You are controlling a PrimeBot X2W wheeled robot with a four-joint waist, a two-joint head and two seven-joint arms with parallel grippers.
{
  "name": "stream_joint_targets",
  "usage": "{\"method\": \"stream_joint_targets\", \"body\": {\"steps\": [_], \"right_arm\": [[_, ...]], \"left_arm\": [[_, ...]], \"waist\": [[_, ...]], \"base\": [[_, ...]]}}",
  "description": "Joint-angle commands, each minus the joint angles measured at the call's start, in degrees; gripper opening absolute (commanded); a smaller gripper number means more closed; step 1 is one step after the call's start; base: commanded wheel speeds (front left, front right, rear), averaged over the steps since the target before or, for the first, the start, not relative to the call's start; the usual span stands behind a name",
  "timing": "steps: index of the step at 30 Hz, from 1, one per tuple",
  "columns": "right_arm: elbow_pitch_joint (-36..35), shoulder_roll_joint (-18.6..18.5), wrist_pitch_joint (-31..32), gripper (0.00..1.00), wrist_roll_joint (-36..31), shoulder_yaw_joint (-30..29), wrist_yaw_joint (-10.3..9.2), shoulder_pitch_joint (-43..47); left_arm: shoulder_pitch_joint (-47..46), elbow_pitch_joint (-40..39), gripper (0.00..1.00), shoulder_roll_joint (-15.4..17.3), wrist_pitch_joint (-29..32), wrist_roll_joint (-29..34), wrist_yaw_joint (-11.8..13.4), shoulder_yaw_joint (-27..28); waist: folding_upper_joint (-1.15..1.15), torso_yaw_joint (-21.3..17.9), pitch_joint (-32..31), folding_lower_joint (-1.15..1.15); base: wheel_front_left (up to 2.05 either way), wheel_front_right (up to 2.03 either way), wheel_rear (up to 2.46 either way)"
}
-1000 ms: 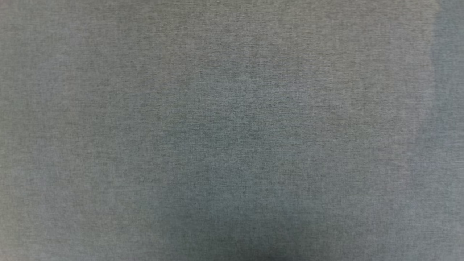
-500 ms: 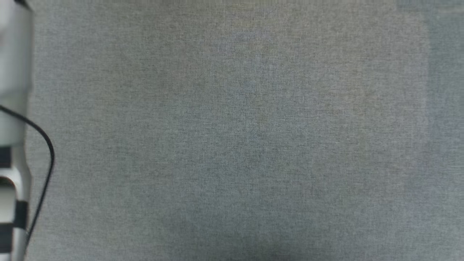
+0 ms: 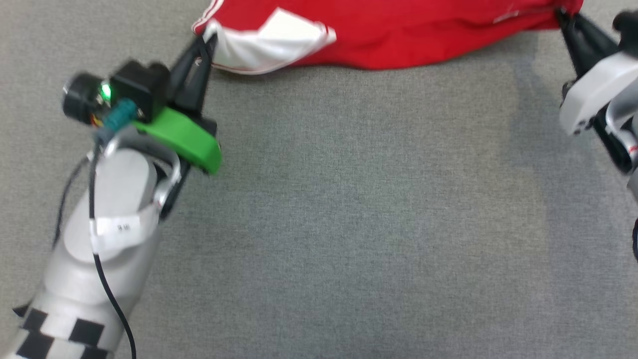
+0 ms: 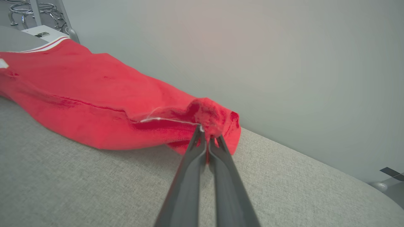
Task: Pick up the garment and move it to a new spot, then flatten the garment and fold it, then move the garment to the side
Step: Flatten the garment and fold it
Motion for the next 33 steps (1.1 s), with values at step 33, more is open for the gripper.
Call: {"method": "stream_joint_targets", "body": {"steps": [33], "right_arm": [[-22.63,-16.75,5.03,0.00,28.78,18.23,-0.46,30.43]], "left_arm": [[36.05,-11.72,0.00,13.52,6.63,-11.62,-0.16,-8.88]], "waist": [[0.00,3.49,-19.47,0.01]], "base": [[0.00,0.00,0.00]]}}
